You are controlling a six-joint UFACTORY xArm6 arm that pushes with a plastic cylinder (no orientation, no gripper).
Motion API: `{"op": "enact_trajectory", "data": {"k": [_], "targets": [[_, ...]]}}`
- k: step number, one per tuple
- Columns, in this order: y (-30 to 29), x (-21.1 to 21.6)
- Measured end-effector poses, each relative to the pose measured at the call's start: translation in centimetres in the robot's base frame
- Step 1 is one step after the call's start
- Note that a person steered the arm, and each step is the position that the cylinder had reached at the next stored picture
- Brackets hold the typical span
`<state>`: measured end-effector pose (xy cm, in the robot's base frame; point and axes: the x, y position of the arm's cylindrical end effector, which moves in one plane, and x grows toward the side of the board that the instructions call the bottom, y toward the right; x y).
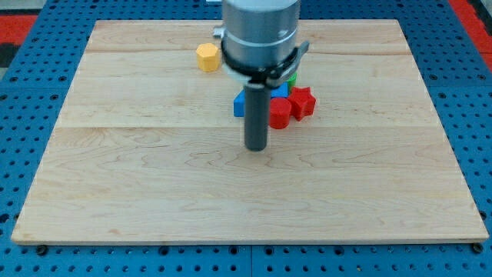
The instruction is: Move the yellow hexagon into the blue triangle
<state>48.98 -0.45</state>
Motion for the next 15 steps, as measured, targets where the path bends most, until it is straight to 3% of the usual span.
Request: {"op": "enact_trajectory", "data": {"k": [3, 5, 6, 10, 15], "targets": [[-14.4, -11.5], [-12.1, -22.1], [-8.1, -22.2], [-2.3, -18.7], [-4.2, -15.4]]}}
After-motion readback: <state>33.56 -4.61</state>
